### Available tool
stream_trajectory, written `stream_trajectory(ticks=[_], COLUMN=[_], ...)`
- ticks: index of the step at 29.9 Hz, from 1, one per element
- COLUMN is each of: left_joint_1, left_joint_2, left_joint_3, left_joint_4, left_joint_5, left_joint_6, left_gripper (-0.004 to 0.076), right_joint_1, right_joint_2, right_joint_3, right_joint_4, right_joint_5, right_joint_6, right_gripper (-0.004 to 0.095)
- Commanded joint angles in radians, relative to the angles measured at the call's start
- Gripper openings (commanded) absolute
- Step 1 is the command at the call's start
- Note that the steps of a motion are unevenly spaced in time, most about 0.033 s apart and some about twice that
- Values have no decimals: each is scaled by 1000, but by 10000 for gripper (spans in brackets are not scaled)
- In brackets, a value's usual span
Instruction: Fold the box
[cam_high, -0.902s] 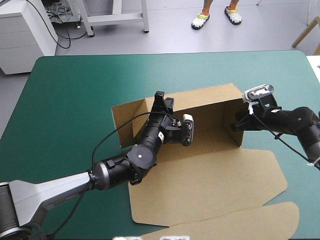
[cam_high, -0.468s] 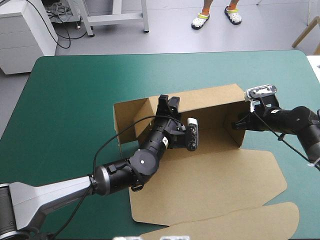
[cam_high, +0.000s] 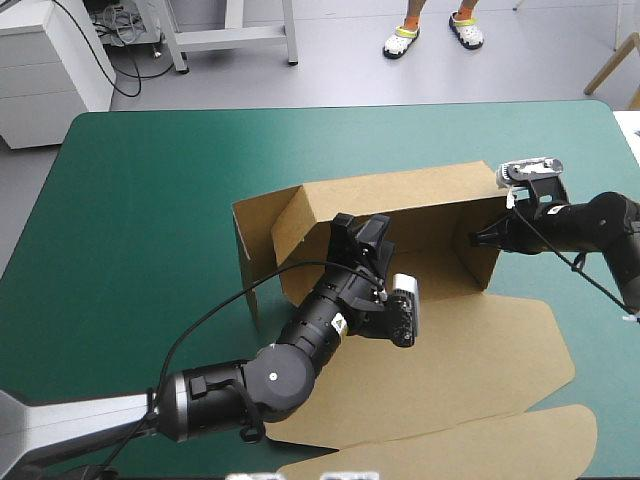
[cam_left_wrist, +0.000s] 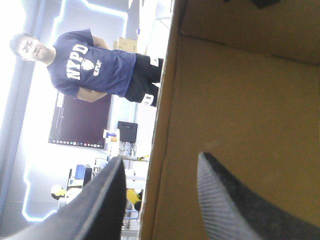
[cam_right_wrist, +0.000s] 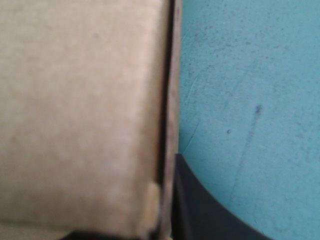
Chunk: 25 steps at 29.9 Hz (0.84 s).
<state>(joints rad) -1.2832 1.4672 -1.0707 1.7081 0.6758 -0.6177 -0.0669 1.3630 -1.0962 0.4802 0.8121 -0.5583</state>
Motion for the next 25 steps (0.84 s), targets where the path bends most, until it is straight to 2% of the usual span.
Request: stream_trajectory(ticks=[1, 5, 6, 10, 14, 20, 25], left_joint_1=[-28, -32, -30, -19, 72, 340, 579], left_joint_2=[-84, -138, -154, -221, -279, -336, -336], left_joint_3=[-30, -30, -30, -55, -88, -108, -108], left_joint_4=[108, 108, 108, 105, 85, -204, -429], left_joint_5=[56, 93, 106, 170, 170, 89, 5], left_joint_6=[-14, -43, -58, -73, -121, -116, -112], left_gripper=[225, 5, -6, -6, -6, -6, -6], right_joint_1=[-3, -3, -3, -3, -3, -3, 7], right_joint_2=[-30, -30, -28, 19, 98, 227, 317], right_joint_3=[-63, -121, -133, -197, -256, -377, -493], right_joint_4=[-19, -85, -92, -113, -113, -113, -126], right_joint_5=[74, 139, 152, 235, 305, 391, 391], right_joint_6=[77, 146, 155, 177, 183, 202, 242], right_gripper=[3, 3, 3, 2, 3, 3, 2])
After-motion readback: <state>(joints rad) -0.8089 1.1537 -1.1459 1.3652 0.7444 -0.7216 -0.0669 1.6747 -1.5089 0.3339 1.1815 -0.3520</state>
